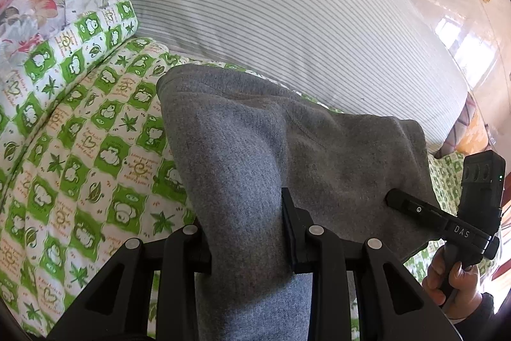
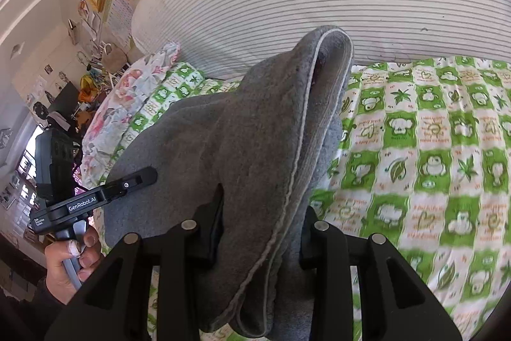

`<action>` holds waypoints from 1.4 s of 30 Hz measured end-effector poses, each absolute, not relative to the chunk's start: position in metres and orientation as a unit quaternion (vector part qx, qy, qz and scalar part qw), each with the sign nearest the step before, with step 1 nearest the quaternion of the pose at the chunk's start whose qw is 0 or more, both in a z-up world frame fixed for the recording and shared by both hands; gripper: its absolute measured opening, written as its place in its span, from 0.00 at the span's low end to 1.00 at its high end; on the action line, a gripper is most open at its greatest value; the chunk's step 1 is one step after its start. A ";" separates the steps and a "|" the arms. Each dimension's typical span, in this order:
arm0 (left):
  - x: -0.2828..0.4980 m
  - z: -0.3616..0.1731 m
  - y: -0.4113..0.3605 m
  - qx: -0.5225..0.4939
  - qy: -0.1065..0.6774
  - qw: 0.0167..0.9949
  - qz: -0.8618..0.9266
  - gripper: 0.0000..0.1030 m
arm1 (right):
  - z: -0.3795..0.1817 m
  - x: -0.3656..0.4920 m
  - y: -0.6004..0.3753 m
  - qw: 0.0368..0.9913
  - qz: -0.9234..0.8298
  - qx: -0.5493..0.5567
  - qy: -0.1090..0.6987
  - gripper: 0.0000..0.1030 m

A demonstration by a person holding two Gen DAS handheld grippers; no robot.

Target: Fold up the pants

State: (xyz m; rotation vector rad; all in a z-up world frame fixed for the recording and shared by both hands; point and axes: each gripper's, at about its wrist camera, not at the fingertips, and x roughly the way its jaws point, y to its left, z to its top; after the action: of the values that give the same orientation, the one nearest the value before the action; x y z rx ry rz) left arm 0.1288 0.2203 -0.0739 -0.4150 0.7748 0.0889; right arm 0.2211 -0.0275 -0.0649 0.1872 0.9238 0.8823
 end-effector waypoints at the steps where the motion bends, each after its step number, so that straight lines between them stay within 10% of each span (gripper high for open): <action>1: 0.132 -0.075 0.221 -0.201 0.376 0.903 0.044 0.30 | -0.067 0.225 -0.026 0.798 0.412 0.087 0.432 0.35; 26: 0.149 -0.121 0.239 -0.231 0.403 0.885 0.041 0.33 | -0.120 0.264 -0.019 0.772 0.403 0.073 0.486 0.38; 42: 0.105 -0.117 0.243 -0.253 0.397 0.881 0.050 0.46 | -0.109 0.250 -0.046 0.816 0.326 0.022 0.477 0.77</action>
State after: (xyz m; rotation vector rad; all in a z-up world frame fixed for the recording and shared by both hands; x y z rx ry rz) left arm 0.1046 0.2428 -0.1167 -0.5261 0.8270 0.1050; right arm 0.2499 -0.0463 -0.1089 0.0462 1.0177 0.6960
